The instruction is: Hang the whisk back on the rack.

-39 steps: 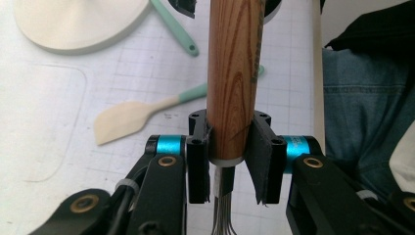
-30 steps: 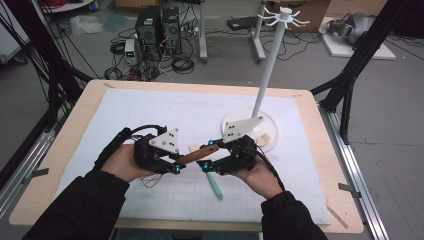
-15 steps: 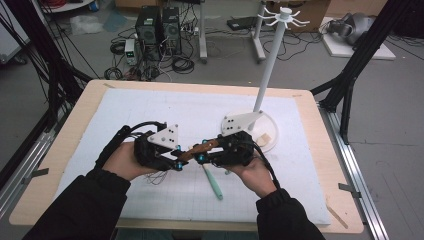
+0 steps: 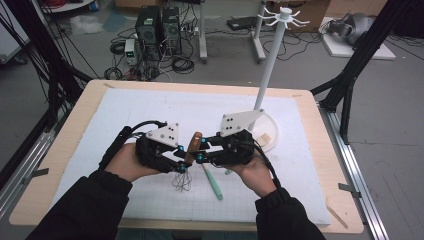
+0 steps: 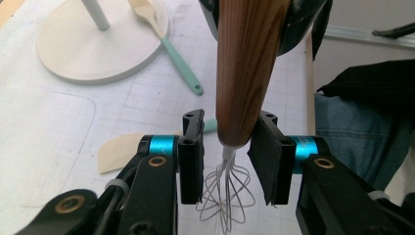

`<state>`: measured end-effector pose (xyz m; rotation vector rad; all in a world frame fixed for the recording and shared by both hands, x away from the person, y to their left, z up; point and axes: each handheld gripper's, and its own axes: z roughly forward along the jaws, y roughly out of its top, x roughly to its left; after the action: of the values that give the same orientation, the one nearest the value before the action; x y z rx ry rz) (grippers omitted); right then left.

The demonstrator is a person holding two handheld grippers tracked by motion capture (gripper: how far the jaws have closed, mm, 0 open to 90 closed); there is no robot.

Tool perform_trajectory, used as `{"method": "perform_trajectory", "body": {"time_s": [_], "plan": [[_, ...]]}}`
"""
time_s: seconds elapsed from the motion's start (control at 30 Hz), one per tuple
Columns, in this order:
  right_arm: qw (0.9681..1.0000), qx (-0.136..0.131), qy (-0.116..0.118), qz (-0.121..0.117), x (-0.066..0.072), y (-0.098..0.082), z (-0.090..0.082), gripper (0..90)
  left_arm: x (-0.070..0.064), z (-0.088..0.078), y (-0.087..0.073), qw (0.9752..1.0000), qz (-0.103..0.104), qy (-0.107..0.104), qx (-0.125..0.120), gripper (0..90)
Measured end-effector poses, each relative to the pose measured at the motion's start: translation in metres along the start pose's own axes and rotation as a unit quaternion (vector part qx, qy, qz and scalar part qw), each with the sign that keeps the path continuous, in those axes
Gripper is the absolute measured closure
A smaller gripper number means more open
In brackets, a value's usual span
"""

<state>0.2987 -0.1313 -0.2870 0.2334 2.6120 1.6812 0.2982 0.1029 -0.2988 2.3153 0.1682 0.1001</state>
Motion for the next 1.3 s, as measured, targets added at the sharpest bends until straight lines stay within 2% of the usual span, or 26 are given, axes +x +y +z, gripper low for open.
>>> {"method": "perform_trajectory", "body": {"time_s": [0.13,0.23,0.3,0.5,0.77,0.83,0.97,1.1,1.17,1.3], "plan": [[1.0,-0.007,-0.001,-0.006,0.0002,0.0009,-0.0024,72.4,0.0006,0.0003,0.0005,0.9999,-0.004,-0.004,-0.009,67.0],[0.9999,-0.013,-0.003,-0.005,0.0011,0.0013,-0.0035,72.4,0.0002,0.001,0.001,0.9997,-0.011,-0.003,-0.02,65.5],[0.9998,-0.018,-0.004,-0.003,0.0016,0.0016,-0.0047,72.3,0.0007,0.0007,0.001,0.9998,-0.01,-0.005,-0.019,63.8],[0.9996,-0.025,-0.009,-0.011,0.0029,0.0024,-0.007,72.3,0.0021,0.0044,-0.0014,0.9992,-0.019,-0.014,-0.032,62.3],[0.9994,-0.031,-0.01,-0.013,0.004,0.0026,-0.0063,72.2,0.0041,0.0011,-0.0006,0.997,-0.031,-0.023,-0.067,60.5],[0.9993,-0.032,-0.01,-0.017,0.0043,0.0028,-0.0059,72.2,0.0046,0.0005,-0.001,0.9968,-0.032,-0.026,-0.068,62.6],[0.999,-0.037,-0.012,-0.022,0.0055,0.0033,-0.006,72.2,0.0029,0.0006,-0.0016,0.9959,-0.025,-0.036,-0.079,72.5],[0.9988,-0.043,-0.01,-0.021,0.0054,0.0027,-0.005,71.9,0.0027,0.0005,-0.001,0.9959,-0.021,-0.038,-0.08,73.5],[0.9986,-0.049,-0.008,-0.015,0.0051,0.0017,-0.0047,71.5,0.0024,-0.0003,-0.0009,0.9955,-0.025,-0.033,-0.085,73.6],[0.9988,-0.045,-0.009,-0.017,0.0045,0.0005,-0.0011,71.1,0.0032,-0.0003,-0.0009,0.9954,-0.025,-0.034,-0.086,73.7]]}}
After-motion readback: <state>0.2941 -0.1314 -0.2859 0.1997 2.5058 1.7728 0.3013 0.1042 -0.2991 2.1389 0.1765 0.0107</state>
